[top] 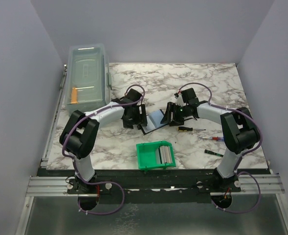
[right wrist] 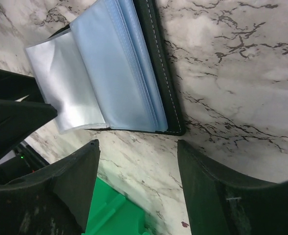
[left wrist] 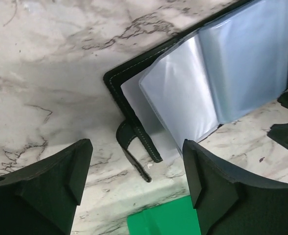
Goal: Put the credit cards into the card holder
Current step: Open the card holder at the center of the board, then pick up the credit card from the storage box.
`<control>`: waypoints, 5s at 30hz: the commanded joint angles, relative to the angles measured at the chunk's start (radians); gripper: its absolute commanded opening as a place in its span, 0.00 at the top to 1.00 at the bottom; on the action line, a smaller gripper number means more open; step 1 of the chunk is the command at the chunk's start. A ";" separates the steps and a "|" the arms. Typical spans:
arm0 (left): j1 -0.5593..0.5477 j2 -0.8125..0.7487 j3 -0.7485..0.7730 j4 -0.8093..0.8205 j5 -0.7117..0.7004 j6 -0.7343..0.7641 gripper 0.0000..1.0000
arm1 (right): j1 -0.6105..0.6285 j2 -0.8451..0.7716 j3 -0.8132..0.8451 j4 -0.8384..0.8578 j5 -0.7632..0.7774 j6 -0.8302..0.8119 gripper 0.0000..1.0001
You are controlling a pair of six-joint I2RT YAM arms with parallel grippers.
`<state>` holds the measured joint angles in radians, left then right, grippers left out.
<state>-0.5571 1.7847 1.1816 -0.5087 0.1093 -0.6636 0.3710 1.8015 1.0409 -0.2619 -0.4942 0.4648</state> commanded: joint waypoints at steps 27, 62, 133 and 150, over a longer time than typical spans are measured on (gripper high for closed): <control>0.121 0.086 0.077 0.131 -0.037 0.016 0.64 | 0.039 -0.017 0.180 -0.254 0.366 -0.056 0.30; 0.121 -0.363 -0.034 -0.026 0.202 0.258 0.10 | 0.882 0.002 0.338 -0.975 0.977 0.662 0.02; 0.131 -0.358 -0.053 -0.019 0.230 0.272 0.10 | 0.839 0.041 0.398 -0.999 0.974 0.663 0.95; 0.130 -0.343 -0.036 -0.014 0.270 0.247 0.07 | 0.803 -0.277 0.204 -0.675 0.856 0.507 1.00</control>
<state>-0.4328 1.4437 1.1362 -0.5262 0.3336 -0.4072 1.2015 1.6337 1.2957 -1.0847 0.4122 1.0477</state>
